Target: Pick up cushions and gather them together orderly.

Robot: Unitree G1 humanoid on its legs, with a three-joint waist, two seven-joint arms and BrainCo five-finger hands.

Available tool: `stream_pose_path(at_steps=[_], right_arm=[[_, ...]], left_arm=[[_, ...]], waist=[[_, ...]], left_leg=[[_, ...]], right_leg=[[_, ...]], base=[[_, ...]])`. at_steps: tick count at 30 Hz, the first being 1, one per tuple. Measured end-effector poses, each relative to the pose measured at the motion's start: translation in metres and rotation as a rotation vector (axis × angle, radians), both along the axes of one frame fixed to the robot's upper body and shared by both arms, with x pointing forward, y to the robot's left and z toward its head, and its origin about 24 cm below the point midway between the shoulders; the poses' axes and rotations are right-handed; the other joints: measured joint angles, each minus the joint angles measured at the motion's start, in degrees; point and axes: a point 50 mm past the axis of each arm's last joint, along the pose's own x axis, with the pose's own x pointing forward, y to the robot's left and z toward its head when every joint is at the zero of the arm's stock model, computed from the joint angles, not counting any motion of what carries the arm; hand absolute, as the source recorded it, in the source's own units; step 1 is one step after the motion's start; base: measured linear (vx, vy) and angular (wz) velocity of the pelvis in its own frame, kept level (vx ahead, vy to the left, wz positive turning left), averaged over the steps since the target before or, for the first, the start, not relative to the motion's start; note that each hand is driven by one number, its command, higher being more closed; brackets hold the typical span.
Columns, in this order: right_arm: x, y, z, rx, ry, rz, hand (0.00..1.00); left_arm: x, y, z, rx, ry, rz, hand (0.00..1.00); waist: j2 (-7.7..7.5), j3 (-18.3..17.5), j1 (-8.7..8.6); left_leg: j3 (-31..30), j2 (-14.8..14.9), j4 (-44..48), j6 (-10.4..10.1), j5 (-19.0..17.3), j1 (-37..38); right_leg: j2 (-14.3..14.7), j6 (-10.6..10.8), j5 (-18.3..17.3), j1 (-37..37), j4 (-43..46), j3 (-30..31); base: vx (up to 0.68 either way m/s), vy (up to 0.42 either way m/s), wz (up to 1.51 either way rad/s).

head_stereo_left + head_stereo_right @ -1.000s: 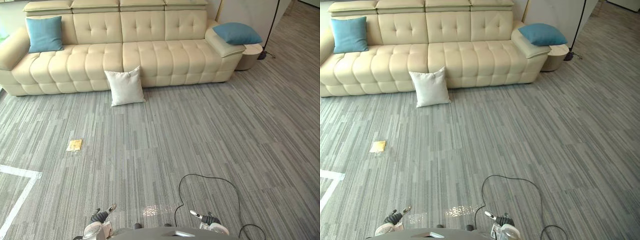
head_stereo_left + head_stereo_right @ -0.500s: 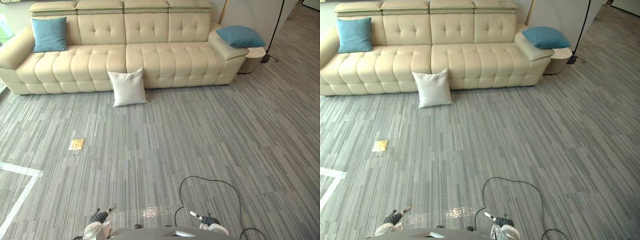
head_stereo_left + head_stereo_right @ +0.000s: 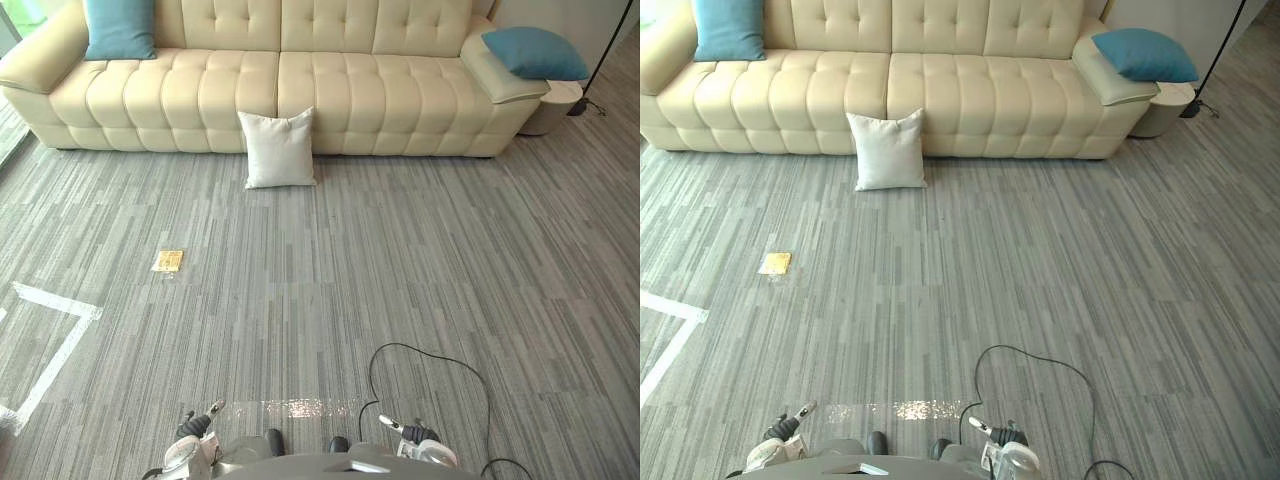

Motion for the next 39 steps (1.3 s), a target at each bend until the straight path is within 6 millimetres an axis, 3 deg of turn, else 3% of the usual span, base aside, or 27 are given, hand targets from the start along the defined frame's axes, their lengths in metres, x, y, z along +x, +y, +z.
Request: stream_pose_path(at_steps=[1, 4, 5, 8, 9, 11, 13, 14, 15, 16, 17, 18, 19, 21, 23, 24, 26, 28, 30, 31, 33, 34, 35, 36, 37, 38, 39], right_arm=[[0.002, 0.000, 0.002, 0.001, -0.017, -0.006, 0.00], [0.003, 0.004, 0.002, 0.010, -0.022, 0.000, 0.00], [0.010, 0.005, 0.004, 0.018, -0.043, -0.009, 0.00], [0.015, -0.001, 0.006, 0.012, -0.062, -0.031, 0.00], [0.018, -0.003, 0.008, 0.014, -0.080, -0.052, 0.00], [0.024, -0.007, 0.011, 0.011, -0.111, -0.071, 0.00], [0.023, -0.006, 0.012, 0.012, -0.116, -0.070, 0.00], [0.023, -0.004, 0.012, 0.018, -0.115, -0.070, 0.00], [0.030, -0.009, 0.016, 0.000, -0.140, -0.061, 0.00], [0.032, -0.011, 0.017, -0.009, -0.146, -0.053, 0.00], [0.035, -0.013, 0.018, -0.013, -0.147, -0.048, 0.00], [0.038, -0.011, 0.019, -0.010, -0.152, -0.039, 0.00], [0.037, -0.010, 0.018, -0.009, -0.148, -0.040, 0.00], [0.027, -0.009, 0.014, -0.002, -0.114, -0.048, 0.00], [0.023, -0.006, 0.011, 0.006, -0.097, -0.038, 0.00], [0.024, -0.003, 0.010, 0.012, -0.091, -0.032, 0.00], [0.031, -0.001, 0.012, 0.022, -0.105, -0.033, 0.00], [0.031, 0.002, 0.011, 0.035, -0.097, -0.037, 0.00], [0.031, 0.005, 0.011, 0.046, -0.100, -0.047, 0.00], [0.026, 0.004, 0.009, 0.043, -0.089, -0.051, 0.00], [0.026, 0.005, 0.009, 0.040, -0.087, -0.037, 0.00], [0.026, 0.005, 0.009, 0.040, -0.086, -0.038, 0.00], [0.023, 0.005, 0.008, 0.043, -0.078, -0.039, 0.00], [0.016, 0.008, 0.005, 0.054, -0.059, -0.045, 0.00], [0.014, 0.011, 0.004, 0.060, -0.052, -0.045, 0.00], [0.010, 0.013, 0.001, 0.067, -0.037, -0.044, 0.00], [0.009, 0.018, 0.001, 0.078, -0.035, -0.040, 0.00]], left_arm=[[0.002, 0.004, 0.001, 0.010, -0.004, -0.001, 0.00], [0.005, 0.005, 0.002, 0.012, -0.008, -0.004, 0.00], [0.007, 0.004, 0.002, 0.012, -0.006, -0.005, 0.00], [0.009, 0.000, 0.002, 0.016, -0.003, -0.020, 0.00], [0.014, -0.003, 0.003, 0.011, -0.011, -0.036, 0.00], [0.022, -0.013, 0.004, -0.007, -0.030, -0.059, 0.00], [0.028, -0.022, 0.005, -0.023, -0.042, -0.089, 0.00], [0.029, -0.025, 0.005, -0.033, -0.047, -0.089, 0.00], [0.032, -0.031, 0.005, -0.049, -0.054, -0.087, 0.00], [0.034, -0.035, 0.006, -0.058, -0.061, -0.095, 0.00], [0.035, -0.038, 0.006, -0.065, -0.065, -0.094, 0.00], [0.034, -0.037, 0.006, -0.068, -0.062, -0.087, 0.00], [0.033, -0.035, 0.005, -0.068, -0.061, -0.073, 0.00], [0.035, -0.036, 0.006, -0.070, -0.069, -0.076, 0.00], [0.038, -0.034, 0.009, -0.069, -0.097, -0.069, 0.00], [0.041, -0.032, 0.011, -0.067, -0.116, -0.061, 0.00], [0.046, -0.031, 0.014, -0.061, -0.142, -0.056, 0.00], [0.049, -0.028, 0.015, -0.054, -0.151, -0.051, 0.00], [0.049, -0.025, 0.016, -0.055, -0.156, -0.025, 0.00], [0.049, -0.025, 0.016, -0.054, -0.160, -0.024, 0.00], [0.046, -0.025, 0.016, -0.051, -0.165, -0.017, 0.00], [0.046, -0.023, 0.016, -0.047, -0.166, -0.010, 0.00], [0.045, -0.020, 0.016, -0.043, -0.167, 0.003, 0.00], [0.041, -0.015, 0.016, -0.028, -0.162, 0.006, 0.00], [0.040, -0.011, 0.016, -0.019, -0.161, 0.009, 0.00], [0.039, -0.004, 0.017, -0.002, -0.157, 0.012, 0.00], [0.038, 0.000, 0.017, 0.007, -0.152, 0.010, 0.00]], waist=[[-0.80, 0.4, -0.27], [-1.31, 0.4, -0.66], [-1.22, 0.6, -0.81], [-0.62, 1.2, -1.02], [0.13, 1.9, -1.36], [1.85, 2.7, -2.70], [1.25, 2.7, -3.17], [0.87, 2.6, -3.58], [2.91, 2.4, -3.61], [3.83, 2.2, -3.49], [4.41, 2.3, -3.52], [4.97, 2.5, -3.94], [5.17, 2.6, -4.13], [4.96, 3.0, -4.38], [4.17, 3.4, -4.30], [3.86, 3.4, -3.74], [4.36, 3.5, -2.81], [5.25, 4.2, -1.97], [4.14, 4.8, -1.32], [4.04, 4.8, -1.17], [4.42, 4.2, -0.99], [4.40, 3.9, -0.88], [3.80, 3.7, -0.66], [1.61, 2.2, -0.02], [1.03, 1.3, 0.22], [-1.06, 0.8, 0.31], [-2.20, 0.5, 0.54]], left_leg=[[-1.2, 0.0, 3.2, 0.6, -1.7, 0.1], [-3.0, 0.0, 4.1, 0.6, -3.5, 1.1], [-4.0, 0.0, 3.6, 0.0, -5.5, 2.2], [-4.2, 0.8, 1.8, -0.3, -7.0, 5.5], [-4.3, 1.7, -0.2, -0.6, -7.4, 8.4], [-5.9, 3.7, -4.1, -1.1, -7.3, 12.7], [-8.9, 3.4, -3.8, -2.1, -6.8, 14.6], [-10.7, 3.6, -3.1, -2.6, -6.9, 16.7], [-11.0, 5.4, -0.2, -4.8, -5.6, 16.4], [-11.0, 6.0, 3.5, -5.8, -3.6, 14.6], [-11.0, 6.4, 7.1, -6.0, -2.0, 12.8], [-12.0, 7.3, 15.9, -7.0, 2.1, 8.7], [-13.6, 7.9, 25.2, -10.1, 4.4, 5.5], [-13.0, 9.2, 37.5, -14.0, 6.6, 2.5], [-8.3, 11.3, 45.7, -11.7, 5.4, -1.4], [-5.3, 12.3, 48.7, -9.1, 3.7, -6.3], [-2.4, 12.7, 48.5, -6.4, 1.4, -14.8], [0.1, 13.3, 42.9, -5.0, -0.5, -20.2], [3.2, 11.9, 27.1, -4.9, -0.6, -20.9], [2.7, 11.2, 18.6, -6.0, 1.2, -21.0], [-1.0, 10.6, 6.7, -6.9, 5.6, -21.9], [-1.8, 10.9, 4.8, -6.5, 6.9, -22.2], [-1.9, 11.1, 4.3, -5.3, 9.6, -22.1], [-0.2, 10.0, 7.2, -4.1, 13.6, -22.3], [0.8, 9.4, 8.5, -3.5, 14.2, -22.2], [2.2, 7.8, 10.2, -2.3, 12.6, -21.6], [3.7, 7.2, 10.6, -1.5, 11.3, -20.5]], right_leg=[[-1.0, -0.1, -0.2, -2.8, 8.0, 0.2], [-0.8, 0.6, -3.1, -5.2, 11.7, 0.2], [-0.4, 0.2, -5.4, -8.1, 10.6, -1.7], [1.4, -1.1, -5.6, -11.9, 4.0, -5.8], [2.9, -2.8, -4.4, -13.6, -0.5, -7.3], [5.4, -3.7, -1.0, -15.9, -7.5, -7.6], [5.3, -4.2, 4.3, -16.5, -14.7, -4.8], [4.2, -8.1, 11.6, -16.0, -13.4, -4.6], [4.7, -8.7, 7.1, -16.6, -9.0, -6.0], [5.0, -9.3, 4.9, -16.7, -7.8, -6.3], [5.4, -9.9, 3.8, -16.1, -7.8, -6.4], [6.4, -11.0, 2.5, -14.1, -8.9, -6.4], [7.7, -11.4, 2.1, -9.9, -11.5, -6.3], [8.6, -11.5, 2.1, -0.8, -16.1, -6.1], [8.7, -11.4, 2.0, 6.4, -19.6, -5.4], [9.1, -11.2, 1.8, 9.8, -22.6, -4.0], [9.6, -10.7, -0.1, 13.4, -27.1, -2.1], [10.2, -10.8, -0.2, 16.1, -28.8, -1.6], [8.5, -8.8, -1.4, 21.6, -30.5, -1.0], [7.9, -7.0, -2.6, 23.7, -31.1, -0.5], [7.2, -5.5, -6.3, 25.2, -30.8, 1.2], [7.0, -5.0, -7.3, 25.3, -30.2, 2.0], [6.0, -3.8, -9.2, 26.1, -29.4, 3.4], [3.4, -1.8, -11.1, 26.5, -28.5, 5.0], [2.2, -1.0, -11.6, 26.4, -27.4, 5.8], [0.1, -0.4, -11.9, 24.8, -22.3, 7.4], [-1.2, 0.6, -11.2, 21.9, -15.8, 8.8]], base=[[0.22, 0.083, 0.35], [0.24, 0.029, 0.32], [0.35, 0.008, 0.23], [0.35, -0.022, 0.08], [0.58, -0.075, 0.15], [0.62, -0.119, 0.57], [0.72, -0.211, 0.88], [0.70, -0.270, 0.62], [0.70, -0.274, 0.49], [0.69, -0.281, 0.17], [0.69, -0.263, -0.01], [0.83, -0.298, -0.09], [0.69, -0.228, -0.06], [0.59, -0.192, 0.20], [0.45, -0.141, 0.21], [0.28, -0.063, 0.01], [0.32, -0.021, -0.14], [0.29, 0.022, -0.22], [0.36, 0.044, -0.30], [0.40, 0.094, -0.33], [0.38, 0.177, -0.48], [0.41, 0.266, -0.58], [0.46, 0.329, -0.62], [0.48, 0.343, -0.65], [0.52, 0.331, -0.62], [0.54, 0.331, -0.50], [0.56, 0.337, -0.52]])
